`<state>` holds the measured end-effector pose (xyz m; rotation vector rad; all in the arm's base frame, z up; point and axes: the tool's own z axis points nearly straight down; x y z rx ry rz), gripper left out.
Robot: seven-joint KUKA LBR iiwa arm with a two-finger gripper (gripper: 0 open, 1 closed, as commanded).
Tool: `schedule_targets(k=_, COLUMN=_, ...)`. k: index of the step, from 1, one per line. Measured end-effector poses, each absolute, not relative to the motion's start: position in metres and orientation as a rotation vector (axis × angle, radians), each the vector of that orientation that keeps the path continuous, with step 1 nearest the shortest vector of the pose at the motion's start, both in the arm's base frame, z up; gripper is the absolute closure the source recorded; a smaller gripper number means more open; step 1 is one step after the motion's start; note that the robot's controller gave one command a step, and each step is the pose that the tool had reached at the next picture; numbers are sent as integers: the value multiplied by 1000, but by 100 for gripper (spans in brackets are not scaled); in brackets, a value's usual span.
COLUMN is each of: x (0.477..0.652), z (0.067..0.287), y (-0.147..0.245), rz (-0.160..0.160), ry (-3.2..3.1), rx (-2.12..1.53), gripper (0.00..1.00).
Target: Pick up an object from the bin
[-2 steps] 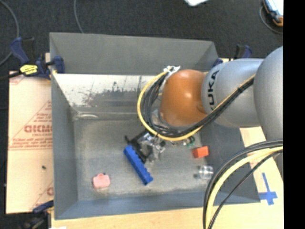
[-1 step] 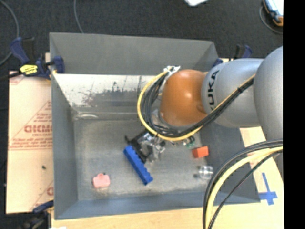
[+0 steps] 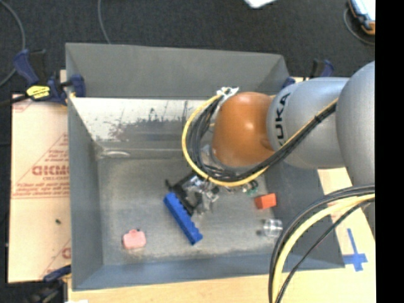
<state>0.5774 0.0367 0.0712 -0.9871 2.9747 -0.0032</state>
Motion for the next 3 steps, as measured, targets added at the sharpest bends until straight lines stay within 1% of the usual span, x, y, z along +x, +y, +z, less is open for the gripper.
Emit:
schedule_targets(k=1, x=587, z=72, y=32, rz=-6, ry=2932, rx=-1077, gripper=100)
schedule_targets(k=2, x=582, z=79, y=39, rz=-3, ry=2962, rx=-1010, gripper=100)
schedule_targets(k=3, x=577, z=80, y=49, rz=-4, ry=2968, rx=-963, gripper=100)
